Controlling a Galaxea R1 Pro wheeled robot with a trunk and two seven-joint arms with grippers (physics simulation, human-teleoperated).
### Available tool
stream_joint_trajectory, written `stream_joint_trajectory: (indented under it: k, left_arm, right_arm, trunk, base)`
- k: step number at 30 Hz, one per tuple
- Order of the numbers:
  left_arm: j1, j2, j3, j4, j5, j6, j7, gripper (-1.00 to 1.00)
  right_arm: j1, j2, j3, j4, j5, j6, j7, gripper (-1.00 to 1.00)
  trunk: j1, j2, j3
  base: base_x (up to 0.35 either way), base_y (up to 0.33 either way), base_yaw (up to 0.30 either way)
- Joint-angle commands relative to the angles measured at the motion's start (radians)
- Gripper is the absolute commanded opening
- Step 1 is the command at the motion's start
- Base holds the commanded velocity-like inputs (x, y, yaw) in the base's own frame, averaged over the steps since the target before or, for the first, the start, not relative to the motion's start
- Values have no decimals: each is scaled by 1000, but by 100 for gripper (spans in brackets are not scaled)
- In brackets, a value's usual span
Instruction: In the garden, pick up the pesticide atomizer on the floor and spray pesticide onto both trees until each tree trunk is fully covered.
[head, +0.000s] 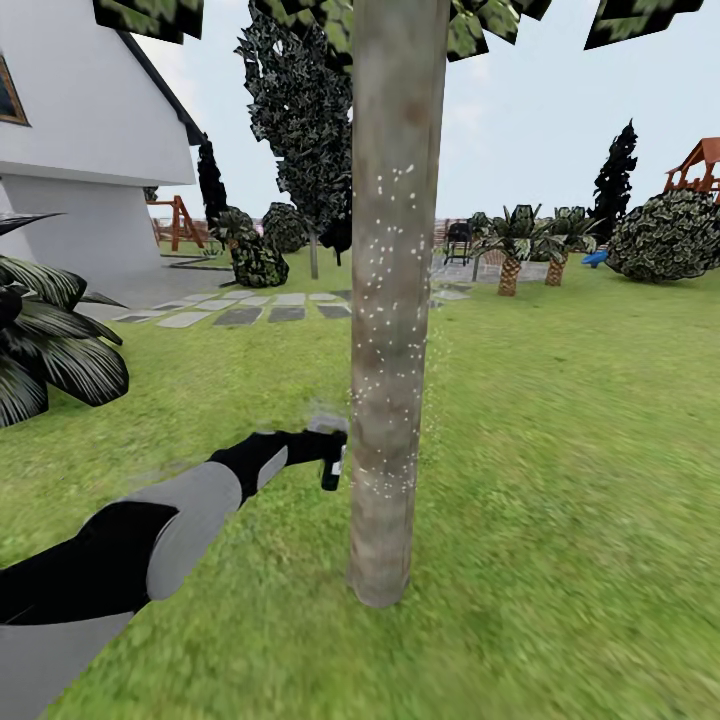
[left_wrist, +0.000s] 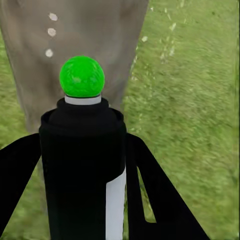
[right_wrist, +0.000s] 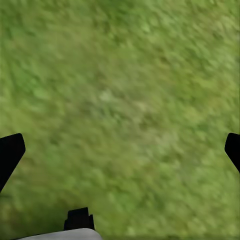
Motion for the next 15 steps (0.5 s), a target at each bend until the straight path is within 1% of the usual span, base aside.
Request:
stream_joint_trajectory:
  k: [1, 2, 4, 6, 7, 9, 10, 11, 15]
  left_arm:
    - [32, -15, 4, 0, 3, -17, 0, -100]
    - [59, -24, 4, 0, 3, -40, 0, -100]
    - [121, -32, 4, 0, 3, -106, 0, -100]
    - [208, -34, 4, -1, 3, -210, -2, -100]
    - [226, -34, 4, 0, 3, -231, -4, -100]
    - [247, -35, 4, -1, 3, -254, -7, -100]
    - [259, -35, 4, -1, 3, -262, -7, -100]
    - [265, -35, 4, -1, 3, -266, -7, -100]
    - [270, -36, 4, -2, 4, -269, -2, -100]
  right_arm:
    - [0, 0, 0, 0, 0, 0, 0, 100]
    - [0, 0, 0, 0, 0, 0, 1, 100]
    - [0, 1, 0, 0, 0, 0, 1, 100]
    - [0, 5, 1, -3, 0, 0, 1, 100]
    - [0, 8, 1, -4, -1, 0, 1, 100]
    - [0, 21, 1, -4, -1, 0, 2, 100]
    - [0, 33, 1, -4, -1, 0, 2, 100]
    - [0, 40, 1, -5, -1, 0, 2, 100]
    - [0, 45, 1, -5, -1, 0, 2, 100]
  trunk:
    - [0, 0, 0]
    - [0, 0, 0]
    - [0, 0, 0]
    - [0, 0, 0]
    - [0, 0, 0]
    - [0, 0, 0]
    - [0, 0, 0]
    - [0, 0, 0]
    - [0, 0, 0]
  base:
    - [0, 0, 0]
    - [0, 0, 0]
    - [0, 0, 0]
    - [0, 0, 0]
    - [0, 0, 0]
    - [0, 3, 0]
    - [0, 94, 0]
    - [0, 209, 0]
    - [45, 289, 0]
